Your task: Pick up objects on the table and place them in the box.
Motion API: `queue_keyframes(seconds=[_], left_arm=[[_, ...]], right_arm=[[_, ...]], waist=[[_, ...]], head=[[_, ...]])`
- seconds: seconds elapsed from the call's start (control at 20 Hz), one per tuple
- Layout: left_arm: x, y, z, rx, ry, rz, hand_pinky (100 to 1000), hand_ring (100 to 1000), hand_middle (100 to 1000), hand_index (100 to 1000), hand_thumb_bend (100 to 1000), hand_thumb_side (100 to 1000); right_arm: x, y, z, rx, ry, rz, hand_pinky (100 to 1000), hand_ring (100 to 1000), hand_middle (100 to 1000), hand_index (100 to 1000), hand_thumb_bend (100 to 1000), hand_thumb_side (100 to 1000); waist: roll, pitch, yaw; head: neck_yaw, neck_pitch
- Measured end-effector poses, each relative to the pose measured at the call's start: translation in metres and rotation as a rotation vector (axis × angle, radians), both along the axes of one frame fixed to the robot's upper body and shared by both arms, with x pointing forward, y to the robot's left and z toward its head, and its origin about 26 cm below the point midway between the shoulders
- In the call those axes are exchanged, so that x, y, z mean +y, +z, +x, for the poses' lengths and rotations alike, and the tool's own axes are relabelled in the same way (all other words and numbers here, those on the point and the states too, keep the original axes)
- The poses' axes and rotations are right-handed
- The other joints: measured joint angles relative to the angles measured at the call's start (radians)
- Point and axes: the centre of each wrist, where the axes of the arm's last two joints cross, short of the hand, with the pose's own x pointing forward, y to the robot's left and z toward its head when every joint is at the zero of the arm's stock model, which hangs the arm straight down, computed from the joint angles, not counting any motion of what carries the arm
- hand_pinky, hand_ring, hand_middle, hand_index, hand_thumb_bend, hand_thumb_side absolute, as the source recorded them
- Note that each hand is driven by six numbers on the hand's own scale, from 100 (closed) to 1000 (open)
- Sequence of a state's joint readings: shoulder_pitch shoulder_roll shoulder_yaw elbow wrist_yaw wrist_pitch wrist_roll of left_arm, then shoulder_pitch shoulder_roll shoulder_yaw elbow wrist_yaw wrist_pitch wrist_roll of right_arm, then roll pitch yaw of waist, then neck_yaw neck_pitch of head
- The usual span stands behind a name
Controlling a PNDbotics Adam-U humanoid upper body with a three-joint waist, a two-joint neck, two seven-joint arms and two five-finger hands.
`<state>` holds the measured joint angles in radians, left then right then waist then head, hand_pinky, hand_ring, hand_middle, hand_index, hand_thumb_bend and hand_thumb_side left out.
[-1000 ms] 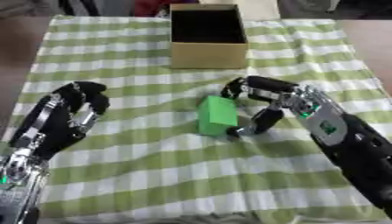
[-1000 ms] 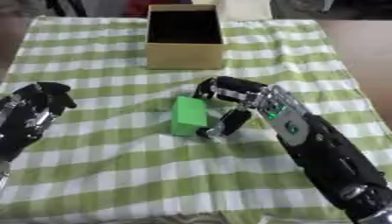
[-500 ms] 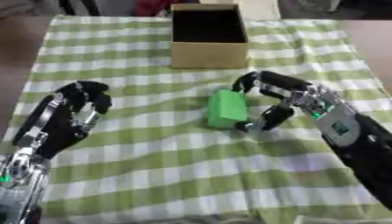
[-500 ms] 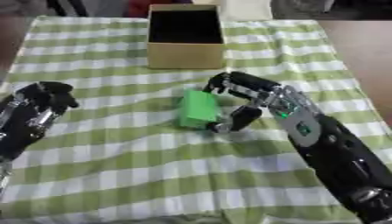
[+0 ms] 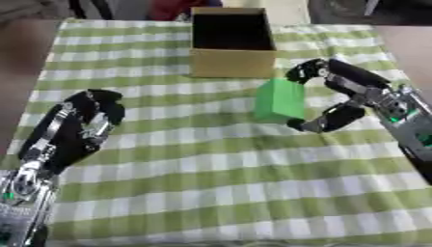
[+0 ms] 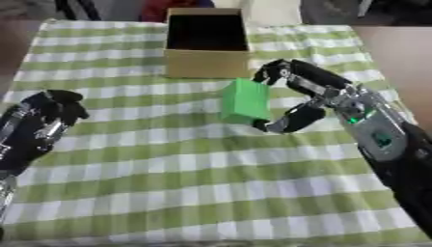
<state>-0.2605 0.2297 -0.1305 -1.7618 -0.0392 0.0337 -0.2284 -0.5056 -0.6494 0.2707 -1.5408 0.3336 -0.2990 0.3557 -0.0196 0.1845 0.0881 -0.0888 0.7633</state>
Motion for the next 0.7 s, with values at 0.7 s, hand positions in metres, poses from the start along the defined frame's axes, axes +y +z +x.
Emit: queue_keyframes(seconds=[0.7], left_arm=[[0.001, -0.002, 0.000, 0.005, -0.001, 0.009, 929, 621, 539, 724, 358, 502]], right_arm=[[-0.039, 0.044, -0.008, -0.134, -0.101, -0.001, 744, 856, 672, 635, 448, 192]], waist=[[-0.007, 0.014, 0.040]], head=[[0.017, -0.027]])
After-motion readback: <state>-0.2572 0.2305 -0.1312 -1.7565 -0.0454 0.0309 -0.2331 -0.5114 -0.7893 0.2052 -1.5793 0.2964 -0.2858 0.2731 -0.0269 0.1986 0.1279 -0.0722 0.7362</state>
